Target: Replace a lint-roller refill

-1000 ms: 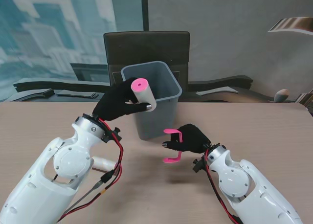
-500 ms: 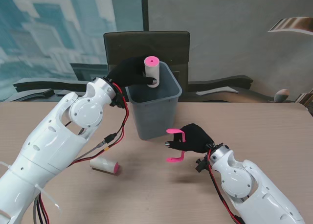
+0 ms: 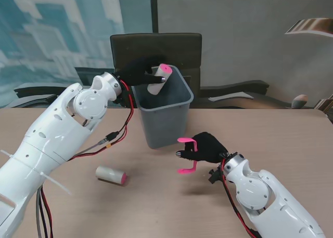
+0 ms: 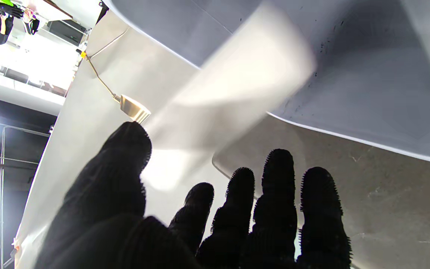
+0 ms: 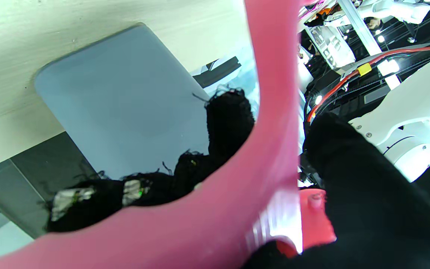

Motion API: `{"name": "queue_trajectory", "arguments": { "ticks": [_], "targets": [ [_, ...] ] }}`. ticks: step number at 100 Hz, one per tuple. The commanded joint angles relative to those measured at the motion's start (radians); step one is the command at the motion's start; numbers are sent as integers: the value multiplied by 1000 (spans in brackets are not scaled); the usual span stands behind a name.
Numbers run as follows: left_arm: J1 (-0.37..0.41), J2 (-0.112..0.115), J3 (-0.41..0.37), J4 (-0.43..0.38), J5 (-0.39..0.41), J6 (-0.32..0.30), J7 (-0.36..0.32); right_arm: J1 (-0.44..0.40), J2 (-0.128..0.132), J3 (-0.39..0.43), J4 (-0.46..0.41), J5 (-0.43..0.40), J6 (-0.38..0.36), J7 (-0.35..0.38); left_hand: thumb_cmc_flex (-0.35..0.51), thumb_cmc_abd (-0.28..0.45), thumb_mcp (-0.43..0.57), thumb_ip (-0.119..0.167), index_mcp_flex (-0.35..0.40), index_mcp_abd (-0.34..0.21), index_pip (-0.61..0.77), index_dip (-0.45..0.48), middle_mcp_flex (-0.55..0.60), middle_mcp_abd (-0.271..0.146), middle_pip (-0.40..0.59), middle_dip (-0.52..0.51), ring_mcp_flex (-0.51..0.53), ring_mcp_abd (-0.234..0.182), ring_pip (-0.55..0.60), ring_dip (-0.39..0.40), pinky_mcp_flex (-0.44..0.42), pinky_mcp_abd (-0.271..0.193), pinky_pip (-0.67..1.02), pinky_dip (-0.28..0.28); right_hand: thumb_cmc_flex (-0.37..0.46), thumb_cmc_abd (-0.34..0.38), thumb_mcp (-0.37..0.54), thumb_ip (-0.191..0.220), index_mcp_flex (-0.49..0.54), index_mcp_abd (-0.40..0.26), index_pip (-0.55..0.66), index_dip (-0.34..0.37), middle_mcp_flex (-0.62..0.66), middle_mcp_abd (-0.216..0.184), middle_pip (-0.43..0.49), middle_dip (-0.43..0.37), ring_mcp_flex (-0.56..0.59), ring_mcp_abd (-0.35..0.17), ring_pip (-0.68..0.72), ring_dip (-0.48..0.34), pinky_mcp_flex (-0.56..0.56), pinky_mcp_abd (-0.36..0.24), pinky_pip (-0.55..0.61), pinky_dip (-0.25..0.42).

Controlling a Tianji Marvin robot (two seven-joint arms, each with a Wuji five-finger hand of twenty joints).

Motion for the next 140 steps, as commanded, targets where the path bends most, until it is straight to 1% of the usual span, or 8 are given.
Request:
{"name": "queue_trajectory", "arguments": {
  "ticks": [1, 29, 36, 53, 74, 89, 103, 140],
  "targets": [
    [3, 1, -13, -10, 15, -7, -11, -6, 0, -2, -4, -2, 3, 9, -28, 26, 0, 17, -44, -6, -35, -16, -48, 4, -15, -29, -38, -23, -21, -16, -15, -24, -19, 14, -28, -53, 33, -36, 66, 108, -19, -6, 78, 71, 123, -11, -27, -296, 108, 10, 53, -257, 199, -40],
    [87, 25, -94, -105, 77, -49, -8, 0, -5, -10, 2, 6, 9, -3, -72, -18, 1, 6, -47, -17, -54, -14, -57, 2, -20, -34, -47, -20, -36, -20, -21, -24, -39, 13, -134, -34, 35, -61, 51, 114, -33, -13, 77, 73, 114, -14, -27, -291, 108, 7, 51, -249, 199, -48],
    [146, 35, -139, -159, 103, -68, -8, 0, -4, -10, 3, 10, 11, 1, -79, -41, 48, 3, -23, 30, -33, 19, -10, -3, 5, -19, -21, -22, -31, -17, -5, -17, -41, 22, -164, -4, 31, -66, 48, 124, -36, -15, 78, 78, 109, -16, -27, -287, 108, 6, 50, -240, 199, -53],
    [352, 64, -283, -314, 207, -154, 3, 6, -4, -13, 11, 19, 22, 7, -102, -98, 168, -5, 38, 31, 30, 102, 43, -10, 24, -1, 11, -26, -34, -24, 20, -11, -45, 22, -169, 20, 27, -67, 50, 132, -36, -17, 78, 86, 105, -16, -27, -283, 109, 5, 50, -233, 199, -55],
    [665, 97, -508, -548, 250, -253, -72, 12, -2, -22, 19, 27, 30, 22, -84, -153, 256, -26, 111, -29, 64, 130, 71, -22, -12, -19, 4, -28, -89, -51, 9, -1, -103, -4, -155, 26, 19, -65, 50, 131, -35, -18, 78, 87, 105, -15, -27, -284, 109, 3, 50, -232, 199, -55],
    [852, 114, -636, -643, 345, -338, -112, 17, -2, -26, 22, 32, 36, 28, -62, -181, 302, -45, 148, -67, 97, 151, 85, -32, -40, -28, -1, -37, -129, -67, 4, -2, -139, -11, -147, 26, 17, -63, 52, 132, -34, -18, 78, 87, 105, -15, -28, -285, 109, 3, 50, -231, 199, -55],
    [943, 119, -672, -650, 426, -352, -118, 20, -1, -31, 27, 35, 37, 35, -71, -190, 310, -71, 233, -145, 187, 204, 130, -44, -48, -25, -1, -31, -139, -68, 1, 6, -166, -6, -141, 28, 15, -61, 52, 131, -33, -19, 78, 87, 105, -15, -28, -284, 109, 2, 50, -231, 199, -55],
    [921, 126, -546, -509, 716, -239, -21, 17, 2, -24, 28, 43, 36, 50, -124, -225, 333, -105, 205, -144, 155, 155, 109, -46, -65, -30, -14, -33, -158, -69, 0, 4, -184, 11, -128, 27, 12, -58, 51, 131, -33, -20, 78, 87, 104, -14, -28, -285, 109, 1, 50, -231, 199, -55]
  ]
}}
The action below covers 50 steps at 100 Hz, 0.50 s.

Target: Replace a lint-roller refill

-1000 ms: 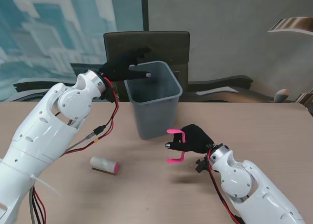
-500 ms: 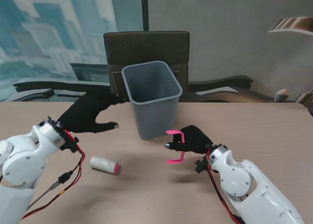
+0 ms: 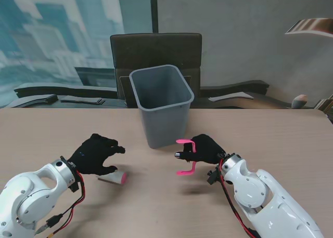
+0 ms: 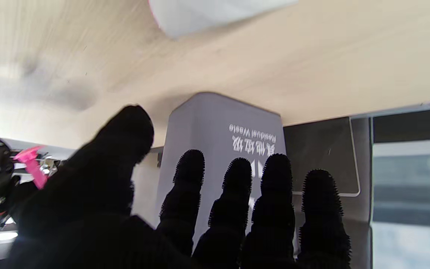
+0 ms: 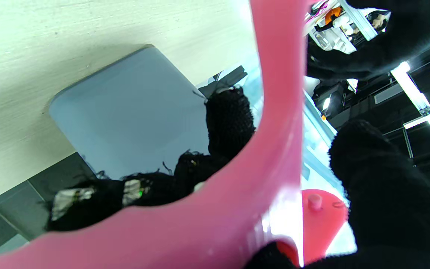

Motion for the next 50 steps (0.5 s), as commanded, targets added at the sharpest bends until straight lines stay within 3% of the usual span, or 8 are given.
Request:
{"name": "queue_trajectory", "arguments": {
  "ticks": [1, 6, 11, 50],
  "targets": [
    [-9, 0, 16, 24, 28, 17, -19, -9, 2, 7, -8, -1, -1, 17, -44, -31, 28, -31, -5, 1, -21, -16, -13, -9, -19, -27, -5, -10, -24, -16, -12, 6, -23, 8, 12, 21, -14, -34, 52, 132, -7, -7, 78, 88, 104, -13, -28, -282, 109, 7, 50, -230, 199, -34],
    [-21, 4, 35, 42, 50, 35, -23, -11, 3, 11, -10, 3, 2, 24, -78, -38, 67, -61, -14, 11, -20, -22, -23, -3, -17, -30, -8, -10, -26, -17, -11, 6, -28, 12, 13, 22, -14, -33, 53, 132, -7, -7, 78, 88, 104, -13, -28, -281, 110, 7, 50, -230, 199, -34],
    [-31, 6, 52, 58, 67, 52, -29, -13, 3, 13, -11, 5, 3, 26, -92, -38, 68, -69, -35, 30, -29, -26, -28, -1, -17, -30, -10, -10, -26, -17, -9, 2, -28, 14, 15, 21, -15, -33, 53, 132, -7, -8, 78, 89, 104, -13, -28, -279, 110, 8, 50, -230, 199, -34],
    [-30, 16, 77, 84, 115, 85, -75, -12, 2, 14, -6, 0, 2, 18, -61, -75, 113, -74, -64, 41, -47, -30, -70, 4, -27, -38, -33, -11, -40, -27, -17, -2, -44, 12, 19, 22, -16, -32, 53, 131, -6, -9, 78, 90, 104, -12, -28, -278, 109, 6, 50, -230, 199, -34]
  ]
}}
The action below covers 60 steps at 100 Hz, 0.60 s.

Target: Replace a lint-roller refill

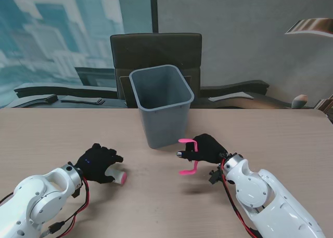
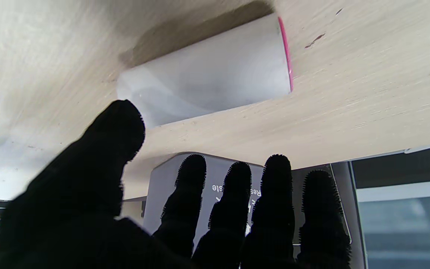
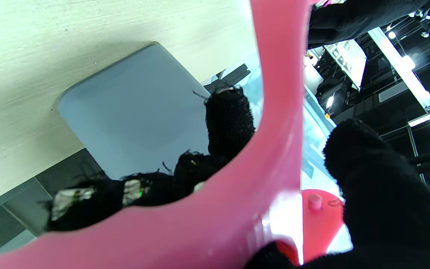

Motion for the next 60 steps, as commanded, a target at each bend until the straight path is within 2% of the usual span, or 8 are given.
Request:
{"name": "queue_trajectory", "arguments": {
  "ticks": [1, 9, 24, 60],
  "targets": [
    [10, 5, -3, 0, 6, 6, -23, -7, 0, -2, -5, -4, -1, 12, -1, -32, 49, -14, -30, 20, -27, -17, -33, 4, -14, -38, -33, -10, -27, -16, -15, 1, -30, 12, -6, 23, -16, -32, 53, 131, -6, -8, 78, 90, 104, -12, -28, -278, 109, 6, 50, -230, 199, -34],
    [14, 6, -4, -4, 11, 12, -46, -6, 0, -2, -3, -6, -3, 10, 12, -33, 55, -8, -34, 33, -35, -21, -43, 11, -19, -41, -34, -10, -29, -17, -16, 1, -33, 11, -5, 23, -16, -32, 53, 131, -6, -8, 78, 90, 104, -12, -28, -279, 109, 5, 50, -230, 199, -34],
    [9, 7, 2, 11, 19, 24, -45, -4, 0, -5, 0, -8, -4, 8, 11, -33, 53, -1, -33, 50, -44, -24, -45, 16, -16, -42, -30, -9, -27, -17, -13, 2, -34, 13, -4, 25, -17, -31, 52, 130, -6, -9, 78, 90, 104, -12, -27, -280, 108, 4, 50, -230, 199, -34],
    [-49, 13, 58, 88, 31, 58, -51, 2, 0, -13, 6, -7, -6, 9, 18, -30, 64, 2, -9, 27, -16, -3, -46, 22, -9, -42, -26, -7, -15, -11, -10, 2, -31, 21, -3, 25, -19, -31, 51, 129, -7, -9, 78, 90, 104, -12, -27, -281, 108, 3, 50, -230, 199, -34]
  ]
}}
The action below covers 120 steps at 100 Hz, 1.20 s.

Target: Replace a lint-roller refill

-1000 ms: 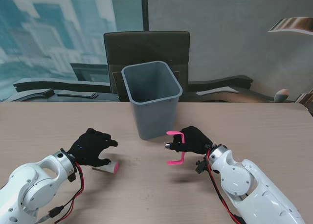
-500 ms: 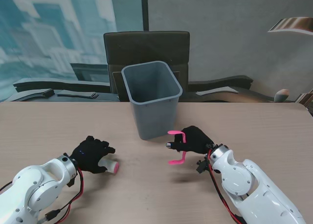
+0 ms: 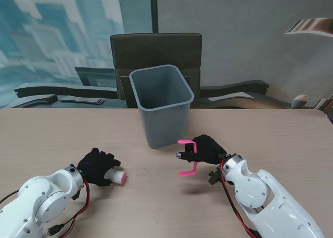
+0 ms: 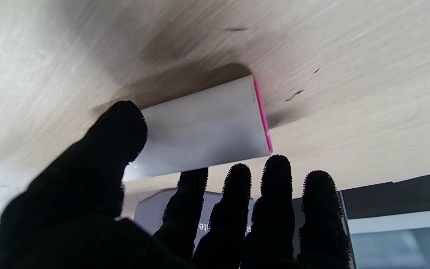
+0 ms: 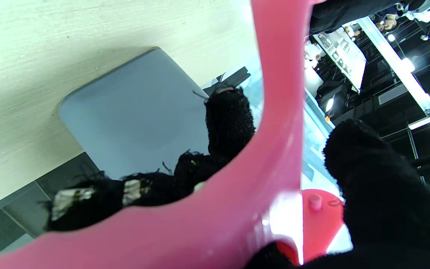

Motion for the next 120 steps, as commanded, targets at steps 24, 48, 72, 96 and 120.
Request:
{"name": "queue_trajectory", "arguments": {
  "ticks": [24, 48, 72, 96, 120],
  "targets": [
    [-72, 7, 63, 95, -3, 8, 6, -2, 0, -2, -1, -7, -6, 10, 90, 10, -8, -16, 155, -67, 323, 164, 93, 9, 47, -9, 18, 0, 30, 2, 7, 18, 9, 31, -3, 26, -20, -30, 52, 127, -7, -9, 78, 90, 104, -12, -28, -282, 108, 6, 50, -230, 199, -33],
    [-94, -1, 92, 114, -71, -7, 53, -2, 1, 3, 2, -14, -18, 10, 283, 90, -267, 14, 252, -113, 707, 60, 247, -34, 123, 16, 87, 0, 86, 9, 35, 27, 79, 21, 1, 26, -21, -30, 51, 129, -7, -9, 78, 90, 104, -12, -28, -283, 109, 6, 50, -230, 199, -33],
    [16, -35, 21, -38, -263, 1, 97, 14, 3, 5, 23, -27, -117, -1, 292, 99, -268, 20, 236, -93, 739, 48, 263, -34, 143, 24, 101, 2, 106, 14, 40, 26, 104, 20, -19, -70, -10, -29, 37, 76, -18, -10, 77, 44, 99, -11, -26, -324, 102, 9, 50, -275, 199, -61],
    [72, -99, 56, -151, -598, 91, 247, 31, -4, -25, 24, 8, -166, -12, 309, 128, -284, 32, 200, -76, 769, 51, 253, -34, 187, 51, 100, 0, 157, 39, 39, 6, 161, 26, -189, 88, -106, -51, 38, 69, -13, -1, 77, 52, 96, -9, -27, -313, 108, 28, 57, -263, 199, 14],
    [64, -148, 146, -197, -806, 181, 362, 47, -14, -67, 22, 37, -180, -32, 322, 157, -303, 40, 161, -65, 805, 38, 215, -35, 217, 61, 71, -4, 185, 48, 20, -12, 194, 20, -275, 268, -159, -59, 18, 61, -27, 3, 77, 59, 90, -9, -27, -312, 106, 32, 58, -249, 199, 51]
  ]
}}
